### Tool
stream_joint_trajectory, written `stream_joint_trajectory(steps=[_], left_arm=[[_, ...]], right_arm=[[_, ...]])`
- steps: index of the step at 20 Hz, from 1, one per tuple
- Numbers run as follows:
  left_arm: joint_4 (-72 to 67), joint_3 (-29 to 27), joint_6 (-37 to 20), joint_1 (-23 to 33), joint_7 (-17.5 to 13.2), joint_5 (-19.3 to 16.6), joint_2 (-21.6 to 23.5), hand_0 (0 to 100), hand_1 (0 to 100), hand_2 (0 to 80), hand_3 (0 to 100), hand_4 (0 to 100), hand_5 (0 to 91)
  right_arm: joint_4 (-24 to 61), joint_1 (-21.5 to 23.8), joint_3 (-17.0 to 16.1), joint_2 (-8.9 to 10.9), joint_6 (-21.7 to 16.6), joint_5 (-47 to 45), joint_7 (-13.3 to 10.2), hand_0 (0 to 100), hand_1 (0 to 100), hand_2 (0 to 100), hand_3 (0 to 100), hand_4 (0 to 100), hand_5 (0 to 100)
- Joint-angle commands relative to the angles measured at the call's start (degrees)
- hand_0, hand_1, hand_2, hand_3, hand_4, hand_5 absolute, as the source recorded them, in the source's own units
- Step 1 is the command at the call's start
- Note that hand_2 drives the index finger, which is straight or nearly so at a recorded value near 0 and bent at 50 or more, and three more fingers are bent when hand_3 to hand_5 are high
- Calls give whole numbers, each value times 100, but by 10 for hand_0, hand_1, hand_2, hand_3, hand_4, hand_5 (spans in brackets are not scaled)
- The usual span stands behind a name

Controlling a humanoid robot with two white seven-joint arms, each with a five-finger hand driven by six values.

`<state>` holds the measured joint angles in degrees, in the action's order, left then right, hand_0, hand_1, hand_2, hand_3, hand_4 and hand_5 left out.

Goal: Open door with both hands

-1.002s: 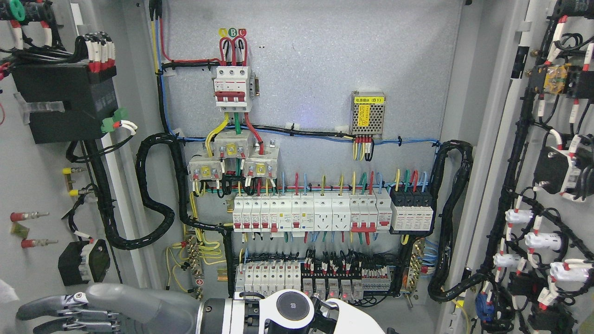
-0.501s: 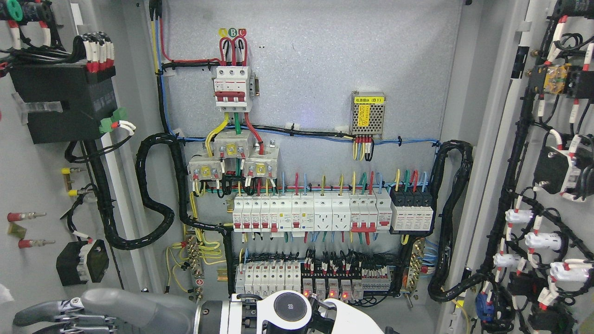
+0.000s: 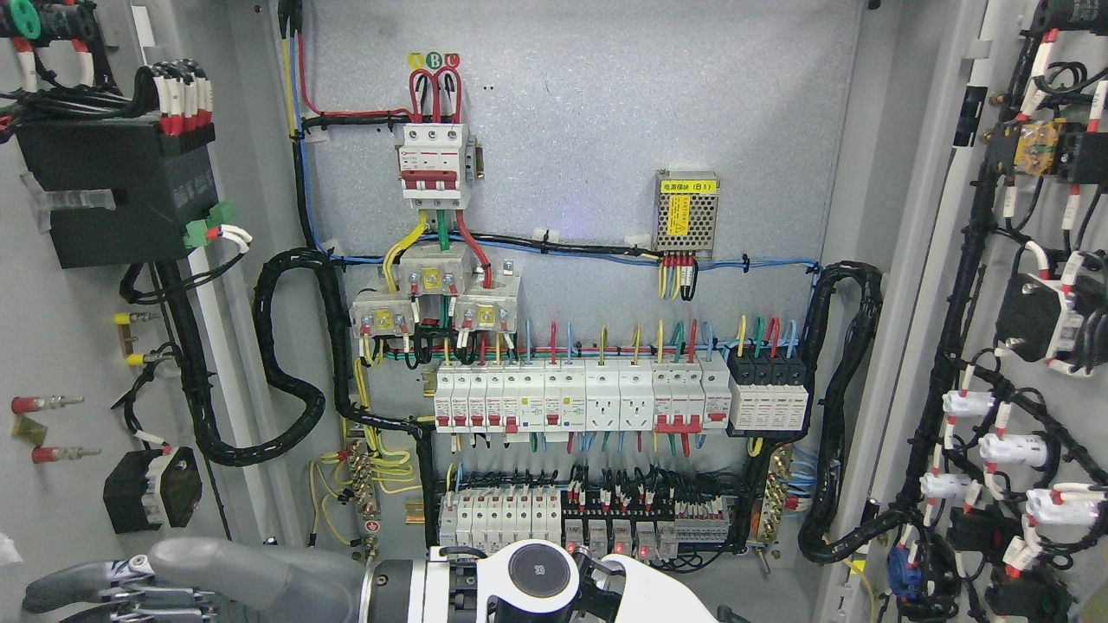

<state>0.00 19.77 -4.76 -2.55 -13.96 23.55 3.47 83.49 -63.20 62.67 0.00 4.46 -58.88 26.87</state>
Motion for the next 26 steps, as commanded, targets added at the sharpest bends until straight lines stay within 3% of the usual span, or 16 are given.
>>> stream_joint_trajectory(steps=[1, 4, 6, 10, 14, 18, 20, 23, 26], left_arm=[[193, 0, 1, 0, 16, 0, -4, 290, 0, 28, 29, 33, 0], [184, 0, -8, 9, 16, 0, -4, 290, 0, 28, 29, 33, 0], [184, 0, 1, 9, 16, 0, -4, 290, 0, 28, 29, 33, 0], [193, 0, 1, 9, 16, 0, -4, 290, 0, 28, 28, 33, 0], [307, 0, -8, 35, 16, 0, 22, 290, 0, 28, 28, 34, 0], [1920, 9, -8, 544, 16, -26, 267, 290, 0, 28, 28, 34, 0], [2284, 9, 1, 624, 16, -253, 295, 290, 0, 28, 28, 34, 0], [2836, -9, -261, 773, 16, -615, 329, 290, 0, 28, 28, 33, 0], [4284, 0, -605, 1221, 16, -624, 531, 290, 0, 27, 28, 34, 0]], right_arm=[[193, 79, -474, 0, -7, 43, 11, 219, 0, 0, 0, 0, 0], [605, 342, -536, 0, 2, 61, 11, 219, 0, 0, 0, 0, 0], [808, 500, -589, 227, -33, 70, 2, 219, 0, 0, 0, 0, 0], [967, 1027, -958, 500, -86, 727, -7, 218, 0, 0, 0, 0, 0], [1055, 1598, -1475, 475, -147, 1264, -16, 219, 0, 0, 0, 0, 0], [1195, 2380, -2187, 466, -296, 2317, -16, 219, 0, 0, 0, 0, 0], [1432, 2793, -2469, 466, -690, 2582, -16, 219, 0, 0, 0, 0, 0], [1775, 3251, -2794, 474, -920, 2846, -33, 219, 0, 0, 0, 0, 0], [2074, 3830, -3155, 466, -1000, 3048, -366, 219, 0, 0, 0, 0, 0]])
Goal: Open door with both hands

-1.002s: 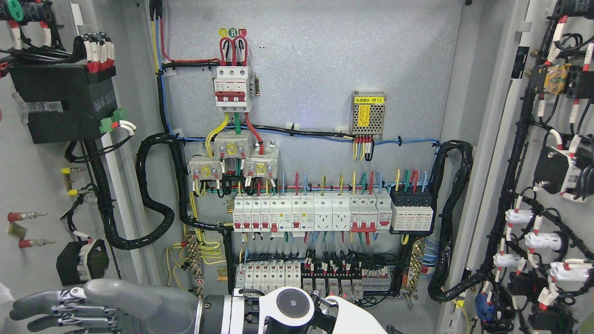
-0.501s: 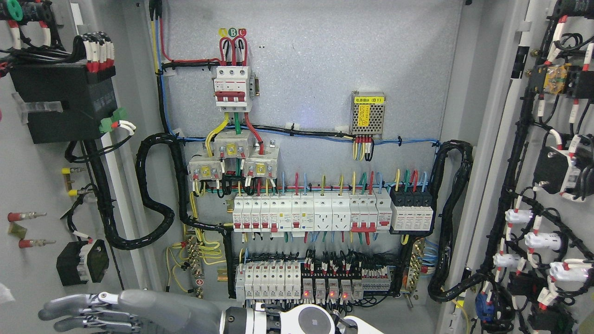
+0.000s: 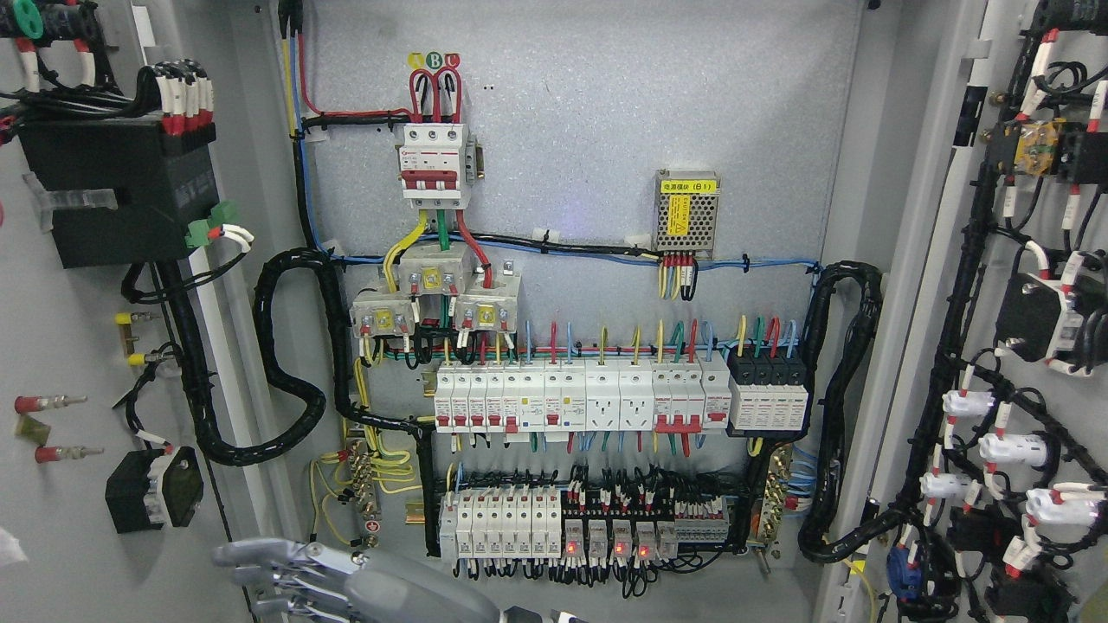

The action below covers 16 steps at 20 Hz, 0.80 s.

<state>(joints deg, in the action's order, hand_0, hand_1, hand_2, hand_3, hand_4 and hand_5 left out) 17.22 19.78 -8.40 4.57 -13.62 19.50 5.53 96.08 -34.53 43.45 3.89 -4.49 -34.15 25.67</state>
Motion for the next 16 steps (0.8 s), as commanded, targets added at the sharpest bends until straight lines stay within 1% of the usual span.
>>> stream_joint_trajectory(steps=[1, 2, 4, 5, 6, 8, 9, 10, 11, 12, 15, 16], left_arm=[[3063, -1, -241, 632, -27, -218, 395, 290, 0, 28, 28, 33, 0], [3495, -1, -241, 720, -27, -218, 439, 290, 0, 28, 28, 33, 0], [4225, 8, -249, 904, -61, -218, 571, 290, 0, 27, 28, 33, 0], [4611, 25, -249, 1010, -201, -218, 685, 290, 0, 27, 28, 33, 0], [4955, 52, -258, 1063, -411, -210, 843, 290, 0, 27, 28, 33, 0], [5597, 69, -276, 1186, -1131, -210, 1151, 290, 0, 27, 28, 33, 0], [5922, 69, -293, 1274, -1543, -210, 1256, 289, 0, 27, 28, 33, 0], [6212, 78, -319, 1353, -1860, -210, 1336, 290, 0, 27, 28, 33, 0], [6450, 104, -328, 1406, -1985, -210, 1397, 290, 0, 27, 28, 33, 0], [6739, 148, -329, 1467, -1995, -210, 1459, 290, 0, 27, 28, 34, 0], [7653, 184, -329, 1608, -2030, -192, 1679, 289, 0, 28, 28, 34, 0], [7848, 210, -329, 1617, -2135, -192, 1705, 290, 0, 28, 28, 34, 0]], right_arm=[[876, 1166, -1321, 85, -105, 663, -351, 219, 0, 0, 0, 0, 0], [929, 1342, -1400, 103, -113, 690, -421, 219, 0, 0, 0, 0, 0], [1043, 1729, -1541, 155, -271, 699, -641, 219, 0, 0, 0, 0, 0], [1079, 1922, -1672, 173, -376, 716, -755, 219, 0, 0, 0, 0, 0], [1097, 2063, -1743, 208, -438, 717, -817, 219, 0, 0, 0, 0, 0], [1298, 2362, -1936, 418, -465, 760, -861, 219, 0, 0, 0, 0, 0], [1395, 2572, -2076, 498, -465, 813, -862, 219, 0, 0, 0, 0, 0], [1448, 2827, -2217, 551, -465, 831, -862, 219, 0, 0, 0, 0, 0], [1474, 3029, -2288, 612, -474, 831, -862, 219, 0, 0, 0, 0, 0], [1544, 3223, -2367, 682, -491, 840, -862, 219, 0, 0, 0, 0, 0], [1598, 3715, -2561, 709, -754, 857, -853, 219, 0, 0, 0, 0, 0], [1598, 3865, -2596, 718, -833, 936, -879, 219, 0, 0, 0, 0, 0]])
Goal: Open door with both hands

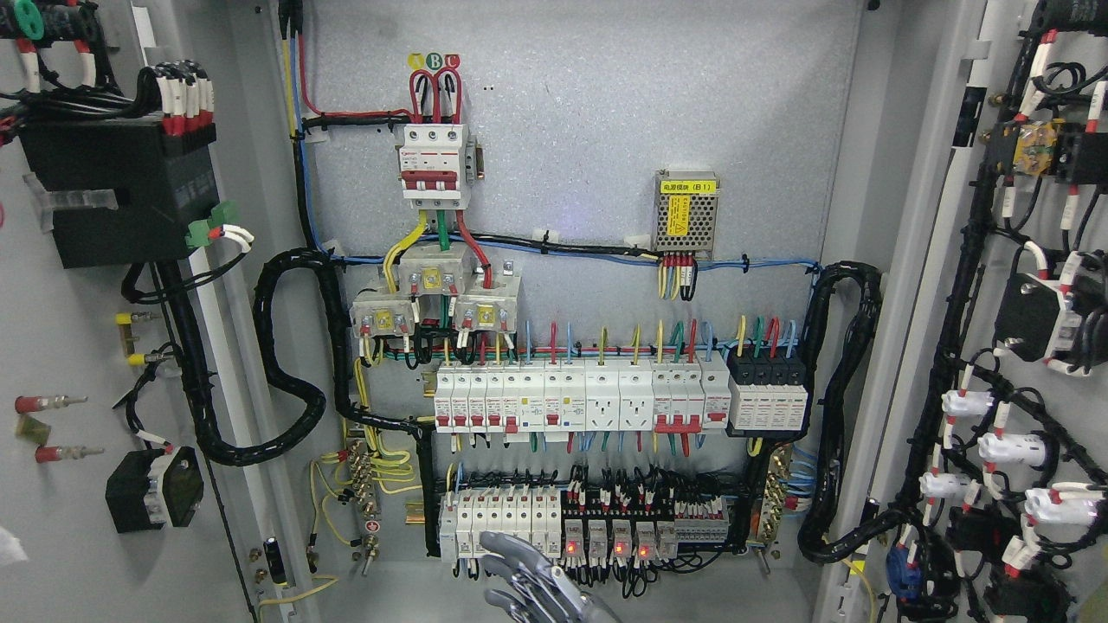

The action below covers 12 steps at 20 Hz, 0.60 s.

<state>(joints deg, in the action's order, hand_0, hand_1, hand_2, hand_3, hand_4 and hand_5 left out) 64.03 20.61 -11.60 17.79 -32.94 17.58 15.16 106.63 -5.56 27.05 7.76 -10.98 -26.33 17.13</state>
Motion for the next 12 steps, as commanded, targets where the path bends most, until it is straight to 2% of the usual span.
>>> stream_joint_trajectory(steps=[1, 3, 4, 8, 12], left_arm=[[3247, 127, -27, 295, -378, -9, 761, 290, 0, 28, 28, 34, 0], [3309, 110, -201, 278, -817, -9, 787, 290, 0, 28, 28, 34, 0], [3405, 110, -342, 278, -915, -9, 813, 290, 0, 28, 28, 34, 0], [4247, -39, -563, 260, -942, -18, 1068, 290, 0, 28, 28, 33, 0], [4750, -390, -563, 287, -933, -27, 1042, 290, 0, 28, 28, 34, 0]], right_arm=[[543, 1091, -1016, 331, -212, 303, -61, 219, 0, 0, 0, 0, 0], [534, 1285, -1139, 323, -212, 453, -236, 219, 0, 0, 0, 0, 0], [542, 1381, -1210, 331, -212, 462, -289, 219, 0, 0, 0, 0, 0], [543, 1829, -1526, 366, -326, 708, -333, 219, 0, 0, 0, 0, 0], [534, 2181, -1781, 577, -396, 744, -509, 219, 0, 0, 0, 0, 0]])
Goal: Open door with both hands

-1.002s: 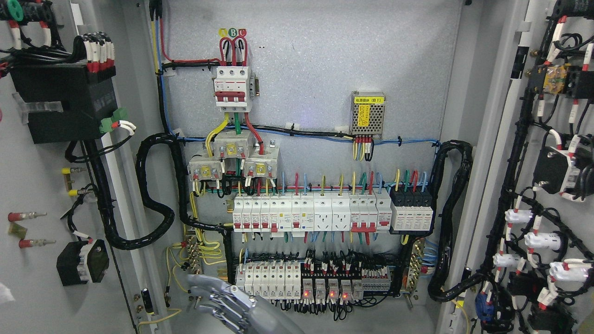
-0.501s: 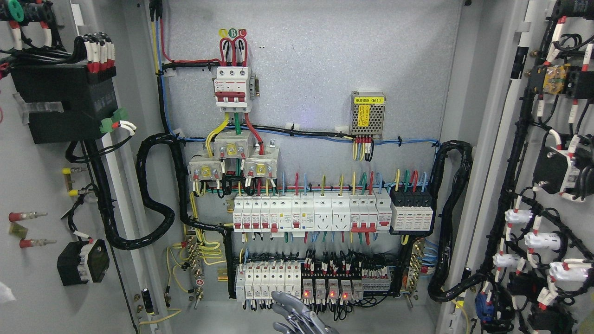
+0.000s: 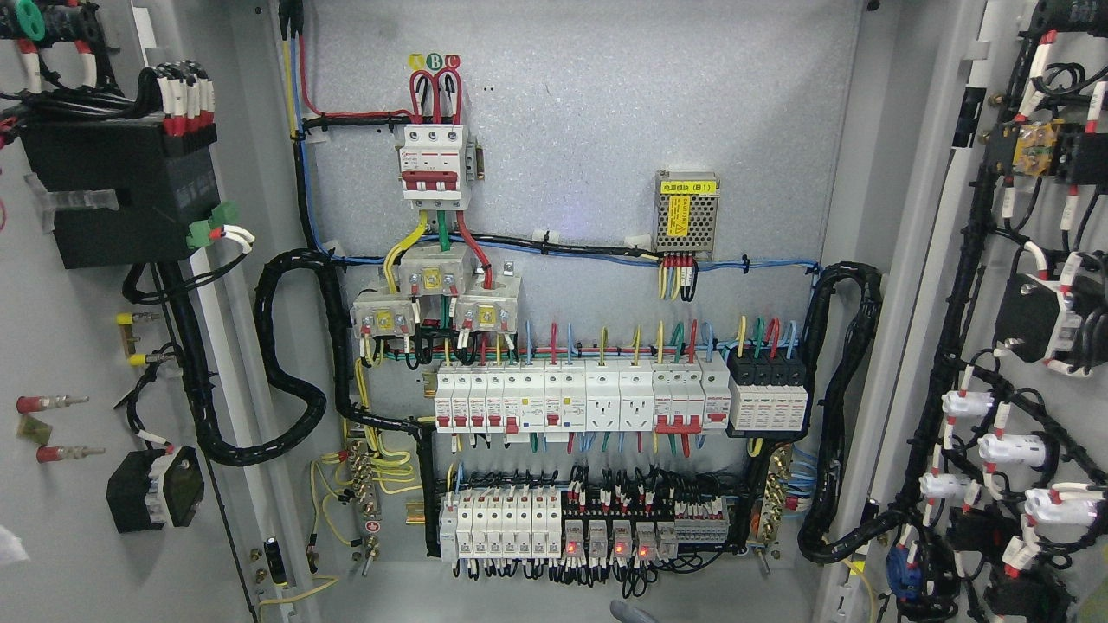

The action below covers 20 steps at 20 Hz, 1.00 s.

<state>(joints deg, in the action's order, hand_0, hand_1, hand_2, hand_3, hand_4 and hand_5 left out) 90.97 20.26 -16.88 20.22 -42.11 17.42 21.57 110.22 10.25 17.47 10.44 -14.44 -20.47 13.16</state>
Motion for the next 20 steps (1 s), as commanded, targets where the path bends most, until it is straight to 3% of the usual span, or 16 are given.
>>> stream_joint_trajectory(steps=[1, 4, 11, 17, 20], left_arm=[[2126, -539, -35, 61, -17, -10, 392, 290, 0, 28, 28, 34, 0], [2302, -1285, -166, 131, -8, 7, 374, 290, 0, 28, 28, 33, 0], [2549, -1832, -184, 386, 98, 34, 181, 289, 0, 28, 28, 33, 0], [2505, -2719, -123, 764, 80, 69, -294, 289, 0, 28, 28, 33, 0], [2365, -3062, 253, 729, 71, 253, -477, 290, 0, 28, 28, 33, 0]], right_arm=[[167, 654, -859, 380, -50, 157, -164, 219, 0, 0, 0, 0, 0], [131, 838, -973, 635, -68, 149, -253, 219, 0, 0, 0, 0, 0], [43, 1145, -991, 653, -139, 96, -235, 219, 0, 0, 0, 0, 0], [-246, 1278, -1202, 653, -165, 69, -226, 219, 0, 0, 0, 0, 0], [-361, 1278, -1307, 644, -200, 69, -209, 219, 0, 0, 0, 0, 0]])
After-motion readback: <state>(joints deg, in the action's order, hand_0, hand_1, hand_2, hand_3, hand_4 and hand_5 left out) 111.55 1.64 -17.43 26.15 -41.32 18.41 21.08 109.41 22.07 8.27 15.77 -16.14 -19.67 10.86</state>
